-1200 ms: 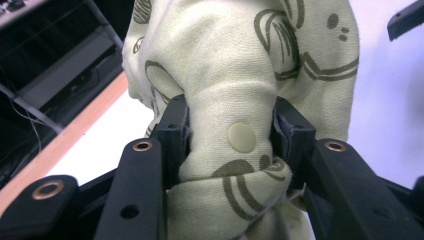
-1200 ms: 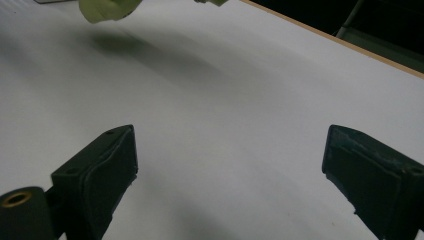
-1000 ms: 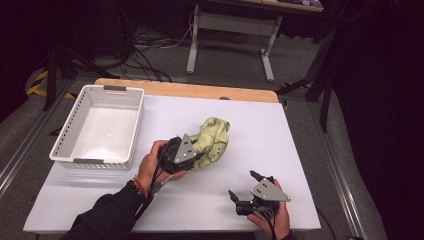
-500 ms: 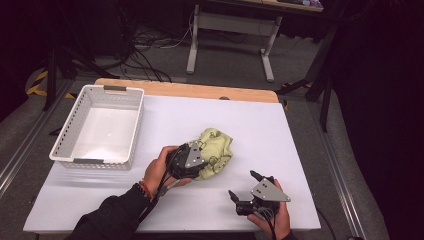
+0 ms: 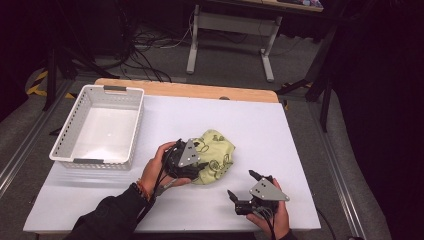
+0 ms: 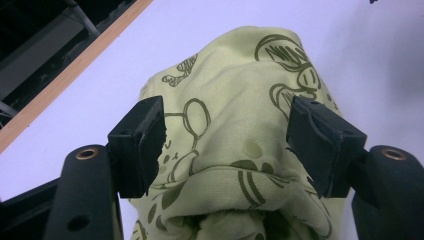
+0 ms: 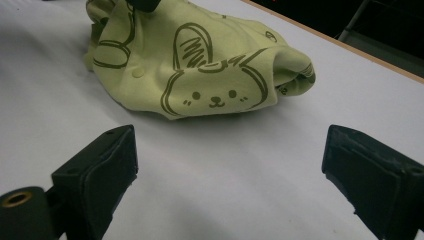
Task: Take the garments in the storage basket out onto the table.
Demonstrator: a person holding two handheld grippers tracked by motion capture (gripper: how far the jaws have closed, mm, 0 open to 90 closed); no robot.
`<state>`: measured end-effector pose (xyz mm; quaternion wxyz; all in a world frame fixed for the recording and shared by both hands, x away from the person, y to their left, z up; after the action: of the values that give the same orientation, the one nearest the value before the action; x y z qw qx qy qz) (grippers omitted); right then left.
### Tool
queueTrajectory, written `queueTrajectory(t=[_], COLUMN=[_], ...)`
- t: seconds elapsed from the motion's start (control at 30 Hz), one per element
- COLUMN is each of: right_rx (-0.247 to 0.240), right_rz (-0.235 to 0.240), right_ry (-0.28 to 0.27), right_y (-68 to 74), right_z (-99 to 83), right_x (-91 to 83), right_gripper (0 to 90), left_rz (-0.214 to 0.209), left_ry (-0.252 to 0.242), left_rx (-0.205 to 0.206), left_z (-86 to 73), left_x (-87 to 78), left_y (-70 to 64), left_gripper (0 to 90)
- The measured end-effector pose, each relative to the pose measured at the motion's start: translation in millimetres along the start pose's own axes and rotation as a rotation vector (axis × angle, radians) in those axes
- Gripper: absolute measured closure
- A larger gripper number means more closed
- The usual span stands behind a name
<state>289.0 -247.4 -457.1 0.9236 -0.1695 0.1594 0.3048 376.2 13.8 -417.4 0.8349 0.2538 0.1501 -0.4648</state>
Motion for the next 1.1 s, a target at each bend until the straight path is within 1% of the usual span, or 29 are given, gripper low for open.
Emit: queueTrajectory(t=[0.1,0.27,0.33,0.47,0.6,0.8,0.87,1.1], right_rx=[-0.004,-0.002,-0.005,-0.002,-0.003,-0.004,-0.006,-0.007], right_rz=[0.001,-0.001,0.000,0.000,0.000,0.000,-0.002,0.000], right_ry=[-0.001,-0.004,-0.005,-0.005,-0.006,-0.008,-0.009,-0.012], right_y=[0.2,0.2,0.2,0.1,0.2,0.2,0.4,0.4], right_z=[0.3,0.7,0.8,0.7,0.9,1.1,1.3,1.6], right_x=[0.2,0.3,0.3,0.5,0.6,0.3,0.1,-0.4], right_gripper=[8.5,8.5,8.5,8.5,8.6,8.6,8.6,8.7], left_rz=[0.009,0.010,0.007,0.007,0.009,-0.001,0.007,0.009], left_ry=[-0.012,-0.028,-0.043,-0.053,-0.055,-0.083,-0.084,-0.092], left_rx=[0.004,0.010,0.014,0.015,0.028,0.036,0.041,0.027], left_z=[1.0,1.8,2.5,3.4,4.3,5.9,6.0,4.4], left_x=[-3.5,-7.0,-8.9,-10.4,-11.5,-16.9,-18.2,-22.4], left_y=[0.7,1.7,2.5,2.2,1.5,1.3,2.2,6.8], left_gripper=[29.6,28.9,28.6,28.1,27.5,25.2,24.9,23.9])
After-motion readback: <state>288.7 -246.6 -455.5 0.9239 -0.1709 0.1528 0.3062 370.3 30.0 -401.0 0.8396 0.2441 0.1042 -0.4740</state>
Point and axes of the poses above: each handheld gripper's, and its own axes: x roughly forward along the jaws, z roughly out of its top, y roughly to its left, the point moved 1 cm from there along x, roughly forward along the jaws, and after that the axes turned 3 degrees about -y, right-handed, at the moved point
